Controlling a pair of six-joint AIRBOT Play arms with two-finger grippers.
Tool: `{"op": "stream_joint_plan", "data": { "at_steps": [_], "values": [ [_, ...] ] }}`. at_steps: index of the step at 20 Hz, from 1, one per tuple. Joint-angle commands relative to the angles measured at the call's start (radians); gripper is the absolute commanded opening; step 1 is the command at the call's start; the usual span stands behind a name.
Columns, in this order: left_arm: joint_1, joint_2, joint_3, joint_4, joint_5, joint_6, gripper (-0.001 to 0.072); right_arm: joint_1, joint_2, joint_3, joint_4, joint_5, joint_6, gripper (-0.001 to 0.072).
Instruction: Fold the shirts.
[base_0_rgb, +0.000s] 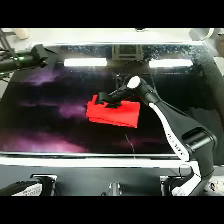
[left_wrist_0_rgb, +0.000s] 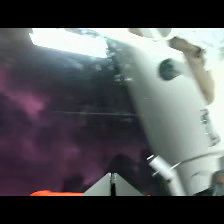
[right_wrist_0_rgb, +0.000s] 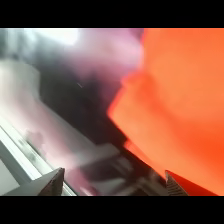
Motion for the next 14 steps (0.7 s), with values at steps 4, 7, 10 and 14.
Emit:
{"op": "stream_joint_plan", "data": {
  "at_steps": [4, 7, 10, 14],
  "values": [
    [0.016, 0.049, -0.035, 0.13, -0.063, 0.0, 0.0027, -0.366, 0.102, -0.016, -0.386, 0.391, 0.094, 0.0671],
    [0.007, 0.049, -0.061, 0.129, -0.063, 0.0, 0.0027, -0.431, 0.1, -0.193, -0.326, 0.321, 0.109, 0.0649],
    [-0.006, 0.049, -0.066, 0.129, -0.063, -0.001, 0.0027, -0.374, 0.089, -0.339, -0.185, 0.127, 0.057, 0.0649],
    [-0.025, 0.049, -0.066, 0.129, -0.062, -0.003, 0.0028, -0.291, 0.047, -0.354, -0.114, 0.006, 0.045, 0.055]
  ]
}}
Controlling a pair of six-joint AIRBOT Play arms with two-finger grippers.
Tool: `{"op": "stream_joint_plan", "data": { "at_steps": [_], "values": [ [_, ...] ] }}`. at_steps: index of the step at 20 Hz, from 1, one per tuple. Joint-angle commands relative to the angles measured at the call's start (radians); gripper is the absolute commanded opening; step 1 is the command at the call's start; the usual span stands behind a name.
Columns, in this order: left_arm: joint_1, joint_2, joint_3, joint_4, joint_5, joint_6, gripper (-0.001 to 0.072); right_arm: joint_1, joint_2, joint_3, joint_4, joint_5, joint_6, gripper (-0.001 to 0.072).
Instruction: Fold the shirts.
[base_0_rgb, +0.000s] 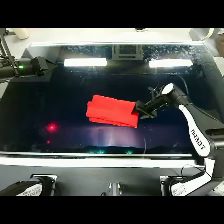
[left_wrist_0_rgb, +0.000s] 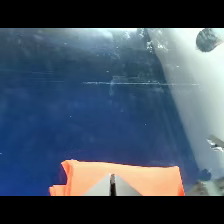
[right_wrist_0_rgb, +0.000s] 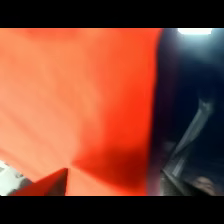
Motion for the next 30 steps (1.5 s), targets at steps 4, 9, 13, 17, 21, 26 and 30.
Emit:
{"op": "stream_joint_plan", "data": {
  "at_steps": [4, 9, 13, 17, 21, 26, 30],
  "values": [
    [-0.011, 0.0, -0.003, 0.004, 0.004, -0.002, 0.0028, -0.012, 0.003, 0.055, 0.129, -0.029, -0.129, 0.0024],
    [-0.011, -0.002, -0.003, 0.015, 0.009, 0.003, 0.0027, -0.367, 0.129, 0.346, 0.012, 0.237, -0.045, 0.0022],
    [-0.011, -0.008, -0.008, 0.015, 0.011, 0.016, 0.0028, -0.661, 0.225, 0.411, -0.051, 0.355, -0.01, 0.0022],
    [-0.011, -0.01, -0.008, 0.015, 0.011, 0.033, 0.0028, -0.87, 0.268, 0.412, -0.05, 0.352, 0.031, 0.0022],
    [-0.012, -0.01, -0.008, 0.015, 0.011, 0.035, 0.0028, -0.969, 0.268, 0.411, -0.051, 0.325, 0.047, 0.0023],
    [-0.012, -0.01, -0.008, 0.015, 0.011, 0.046, 0.0028, -1.006, 0.268, 0.411, -0.12, 0.449, 0.075, 0.0023],
    [-0.012, -0.01, -0.008, 0.015, 0.01, 0.046, 0.0028, -1.006, 0.269, 0.407, -0.439, 0.643, 0.087, 0.0023]
  ]
}}
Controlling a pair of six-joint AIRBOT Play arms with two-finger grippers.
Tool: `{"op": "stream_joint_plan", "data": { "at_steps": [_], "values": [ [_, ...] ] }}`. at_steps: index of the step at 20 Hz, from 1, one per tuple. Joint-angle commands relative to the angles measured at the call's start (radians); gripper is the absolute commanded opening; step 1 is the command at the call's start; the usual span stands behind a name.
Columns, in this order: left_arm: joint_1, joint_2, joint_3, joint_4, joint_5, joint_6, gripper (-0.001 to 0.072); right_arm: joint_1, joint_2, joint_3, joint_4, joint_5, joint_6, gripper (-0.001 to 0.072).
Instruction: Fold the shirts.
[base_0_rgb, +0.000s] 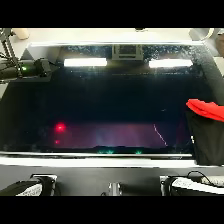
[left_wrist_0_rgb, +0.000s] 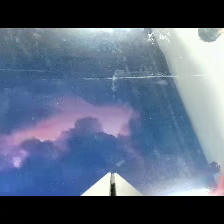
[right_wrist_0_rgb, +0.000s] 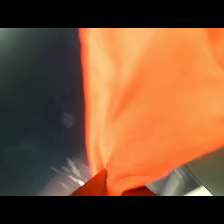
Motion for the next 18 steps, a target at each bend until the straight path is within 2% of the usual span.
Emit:
{"op": "stream_joint_plan", "data": {
  "at_steps": [1, 5, 8, 9, 10, 11, 13, 15, 16, 18],
  "values": [
    [-0.001, 0.0, 0.0, 0.0, 0.0, 0.003, 0.0028, -0.009, 0.013, -0.029, -0.306, 0.145, 0.028, 0.0023],
    [-0.001, 0.0, 0.001, 0.0, -0.003, 0.003, 0.0028, -0.009, 0.083, -0.289, -0.515, 0.134, 0.021, 0.0023],
    [-0.001, 0.0, 0.001, 0.0, -0.003, 0.003, 0.0028, -0.009, 0.085, -0.431, -0.527, 0.013, 0.026, 0.0033],
    [-0.001, 0.0, 0.001, 0.0, -0.003, 0.003, 0.0028, -0.009, 0.085, -0.452, -0.526, -0.035, 0.039, 0.0211],
    [0.0, 0.0, 0.001, 0.0, -0.003, 0.003, 0.0028, -0.009, 0.085, -0.455, -0.525, -0.051, 0.031, 0.0556],
    [0.0, 0.0, 0.001, 0.0, -0.002, 0.003, 0.0028, -0.009, 0.086, -0.449, -0.527, -0.059, -0.008, 0.0704],
    [-0.001, 0.0, 0.002, 0.0, 0.003, 0.004, 0.0027, -0.007, 0.085, -0.385, -0.532, -0.073, -0.064, 0.0705],
    [-0.002, -0.004, 0.027, 0.032, 0.018, 0.026, 0.0024, 0.015, 0.086, -0.221, -0.462, -0.162, -0.114, 0.0704],
    [-0.018, -0.017, 0.067, 0.144, 0.02, 0.01, 0.0023, 0.052, 0.085, -0.125, -0.43, -0.22, -0.121, 0.0703],
    [-0.084, -0.074, 0.164, 0.582, -0.006, -0.179, 0.0023, 0.204, 0.087, 0.049, -0.393, -0.349, -0.121, 0.0701]
  ]
}}
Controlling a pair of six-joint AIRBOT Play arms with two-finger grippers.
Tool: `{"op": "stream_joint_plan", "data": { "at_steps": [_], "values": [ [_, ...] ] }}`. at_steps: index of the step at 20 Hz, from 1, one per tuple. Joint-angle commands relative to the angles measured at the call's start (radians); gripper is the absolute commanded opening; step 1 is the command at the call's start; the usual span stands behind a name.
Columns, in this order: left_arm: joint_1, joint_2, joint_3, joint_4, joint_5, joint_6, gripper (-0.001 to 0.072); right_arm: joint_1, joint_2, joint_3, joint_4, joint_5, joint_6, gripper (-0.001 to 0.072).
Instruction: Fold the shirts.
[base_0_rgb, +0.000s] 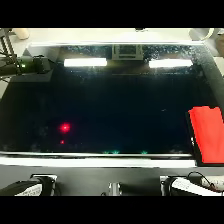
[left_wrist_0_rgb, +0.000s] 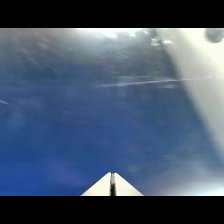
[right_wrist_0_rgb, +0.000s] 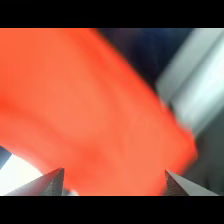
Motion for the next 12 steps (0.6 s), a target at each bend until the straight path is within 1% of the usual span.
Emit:
{"op": "stream_joint_plan", "data": {
  "at_steps": [1, 2, 3, 4, 5, 6, 7, 8, 9, 10, 11, 12],
  "values": [
    [-0.091, -0.086, 0.124, 0.616, -0.058, -0.237, 0.0025, 0.222, 0.001, 0.242, 0.074, -0.2, -0.024, 0.0701],
    [-0.123, -0.126, 0.141, 0.75, -0.112, -0.285, 0.0028, 0.342, 0.001, 0.256, 0.074, -0.208, 0.014, 0.07],
    [-0.138, -0.159, 0.14, 0.767, -0.169, -0.298, 0.0115, 0.451, -0.005, 0.25, 0.074, -0.176, 0.053, 0.0686],
    [-0.145, -0.196, 0.138, 0.721, -0.272, -0.31, 0.0421, 0.555, -0.029, 0.234, 0.075, -0.116, 0.1, 0.0685],
    [-0.148, -0.228, 0.13, 0.655, -0.396, -0.31, 0.066, 0.629, -0.066, 0.209, 0.116, -0.05, 0.114, 0.0685],
    [-0.148, -0.244, 0.095, 0.58, -0.482, -0.283, 0.0678, 0.676, -0.108, 0.191, 0.198, 0.037, 0.114, 0.0679],
    [-0.148, -0.226, 0.031, 0.527, -0.468, -0.262, 0.0676, 0.711, -0.15, 0.174, 0.261, 0.095, 0.114, 0.068],
    [-0.149, -0.182, -0.05, 0.513, -0.392, -0.296, 0.0669, 0.741, -0.175, 0.158, 0.269, 0.111, 0.124, 0.068],
    [-0.145, -0.139, -0.123, 0.514, -0.304, -0.354, 0.0669, 0.768, -0.188, 0.144, 0.255, 0.104, 0.147, 0.068],
    [-0.139, -0.112, -0.177, 0.515, -0.244, -0.407, 0.0669, 0.789, -0.194, 0.133, 0.237, 0.085, 0.174, 0.0681],
    [-0.135, -0.109, -0.196, 0.515, -0.237, -0.426, 0.0669, 0.803, -0.195, 0.127, 0.235, 0.077, 0.184, 0.0684],
    [-0.132, -0.116, -0.197, 0.521, -0.244, -0.418, 0.067, 0.809, -0.196, 0.127, 0.244, 0.079, 0.183, 0.0683]
  ]
}}
